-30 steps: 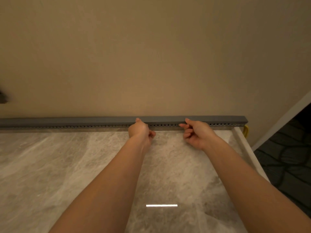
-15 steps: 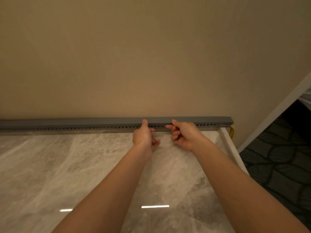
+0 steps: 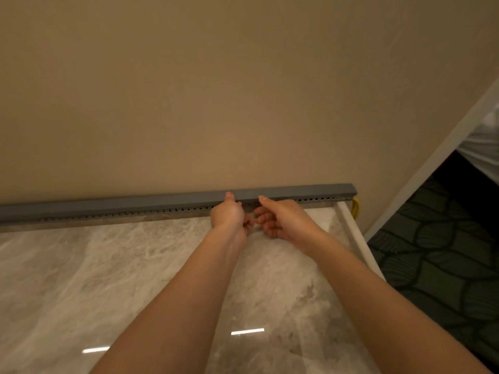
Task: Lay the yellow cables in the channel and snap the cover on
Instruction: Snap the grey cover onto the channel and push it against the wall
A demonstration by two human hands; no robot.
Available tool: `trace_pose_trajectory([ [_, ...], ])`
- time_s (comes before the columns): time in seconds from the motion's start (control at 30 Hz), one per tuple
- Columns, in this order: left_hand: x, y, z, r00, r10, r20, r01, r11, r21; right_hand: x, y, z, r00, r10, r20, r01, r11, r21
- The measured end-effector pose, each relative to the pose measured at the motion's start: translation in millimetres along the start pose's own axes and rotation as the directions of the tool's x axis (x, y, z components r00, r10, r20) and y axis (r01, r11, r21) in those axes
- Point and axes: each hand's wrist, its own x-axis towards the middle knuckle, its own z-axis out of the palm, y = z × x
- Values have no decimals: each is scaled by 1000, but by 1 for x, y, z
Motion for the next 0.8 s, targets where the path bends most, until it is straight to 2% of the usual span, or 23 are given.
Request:
trace_pose_trajectory([
  [0.07,2,0,4,1000,-9,-29,9,1000,-21,-5,0,-15,981,-178,-71,165,973,-162],
  [0.1,2,0,5,999,-14,-37,13,999,-31,-7,1,-25,943,-294,-157,256,940,-227],
  [0.13,2,0,6,999,-14,-47,12,1000,-28,-9,2,-36,868,-412,-279,332,897,-292],
  [0.17,4,-1,6,998,-12,-61,11,1000,-17,-11,3,-47,757,-505,-414,379,856,-352],
  [0.2,5,-1,6,998,-6,-69,5,1000,-5,-13,6,-58,647,-551,-528,388,833,-394],
  [0.23,5,-1,6,997,-3,-74,4,1000,8,-14,9,-68,566,-557,-608,360,830,-426],
  [0.27,4,-2,6,997,-2,-77,3,1000,17,-12,13,-75,531,-542,-652,303,839,-451],
  [0.33,4,-2,6,996,-3,-88,5,1000,23,-8,21,-84,542,-496,-678,153,852,-501],
  [0.43,4,-2,8,994,4,-111,-3,1000,8,-3,21,-81,570,-469,-675,32,833,-552],
  [0.57,1,-3,9,992,11,-129,-10,1000,8,0,19,-79,561,-423,-712,-24,851,-525],
  [0.7,0,-5,9,990,18,-136,-19,1000,-5,-2,21,-75,502,-473,-724,-77,809,-583],
  [0.8,0,-3,7,990,25,-141,-29,999,-23,-2,22,-76,487,-533,-692,-79,762,-642],
])
